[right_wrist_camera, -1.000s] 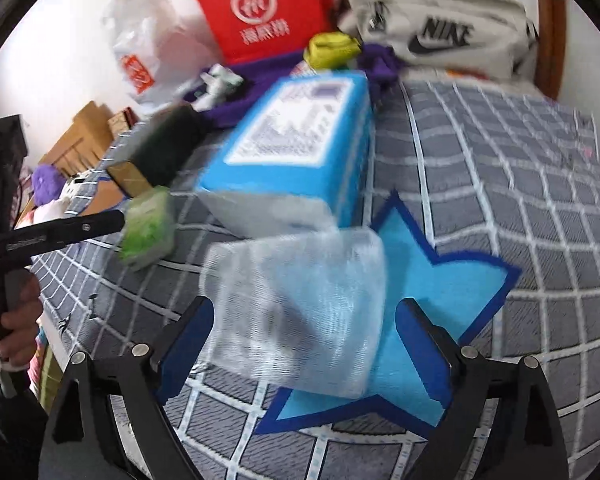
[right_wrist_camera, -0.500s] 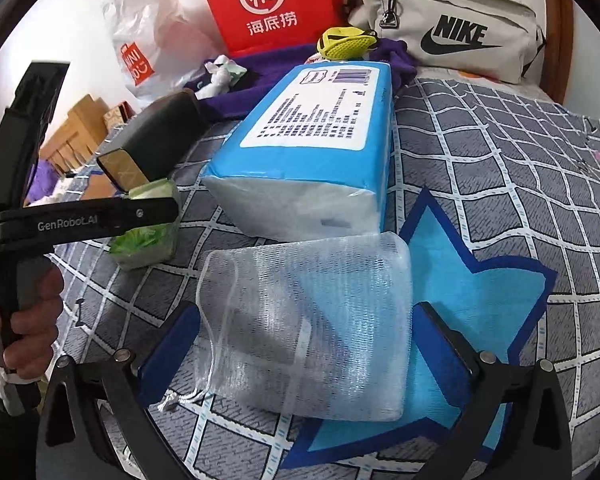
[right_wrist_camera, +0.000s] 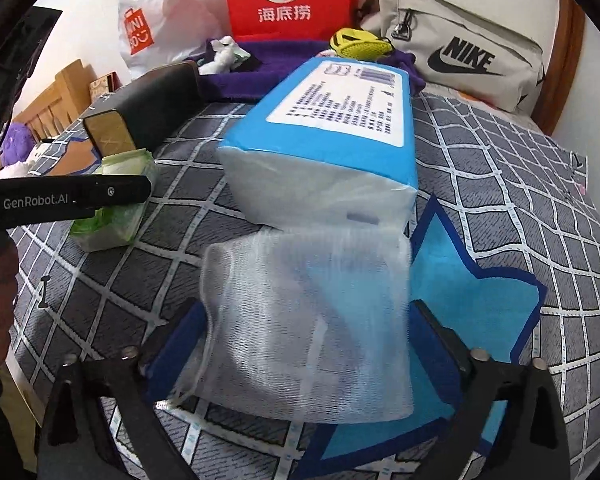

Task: Organize soft objects
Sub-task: 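Lift the mesh bag with the right tool while the left tool grasps the green tissue packet, then carry the mesh bag and green packet over the purple towel with both tools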

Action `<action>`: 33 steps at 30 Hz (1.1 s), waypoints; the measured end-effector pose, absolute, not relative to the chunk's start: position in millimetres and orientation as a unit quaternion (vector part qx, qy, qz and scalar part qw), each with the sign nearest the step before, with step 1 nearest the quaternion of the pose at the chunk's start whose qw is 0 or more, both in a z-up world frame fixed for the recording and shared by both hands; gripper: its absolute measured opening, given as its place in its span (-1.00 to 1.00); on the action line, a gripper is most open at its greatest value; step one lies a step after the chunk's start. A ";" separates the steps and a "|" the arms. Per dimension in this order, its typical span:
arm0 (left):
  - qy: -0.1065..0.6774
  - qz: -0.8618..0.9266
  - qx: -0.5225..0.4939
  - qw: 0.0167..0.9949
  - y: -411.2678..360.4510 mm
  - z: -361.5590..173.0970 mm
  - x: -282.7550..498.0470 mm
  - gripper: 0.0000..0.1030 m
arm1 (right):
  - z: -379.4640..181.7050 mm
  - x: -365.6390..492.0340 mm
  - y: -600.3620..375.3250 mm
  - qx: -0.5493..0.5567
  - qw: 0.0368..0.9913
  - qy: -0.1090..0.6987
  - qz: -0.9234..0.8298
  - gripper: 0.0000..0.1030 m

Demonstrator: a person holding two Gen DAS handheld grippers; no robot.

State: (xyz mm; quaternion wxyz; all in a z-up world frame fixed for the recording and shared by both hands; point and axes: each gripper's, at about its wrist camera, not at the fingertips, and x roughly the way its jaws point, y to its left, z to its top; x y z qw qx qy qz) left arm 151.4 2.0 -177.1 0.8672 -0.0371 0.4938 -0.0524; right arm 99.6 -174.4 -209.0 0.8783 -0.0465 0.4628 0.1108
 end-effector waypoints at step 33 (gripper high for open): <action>0.425 -0.039 -0.072 0.901 48.1 -90.1 123.2 0.10 | -110.6 102.6 -186.1 0.010 0.886 0.426 0.181 -0.80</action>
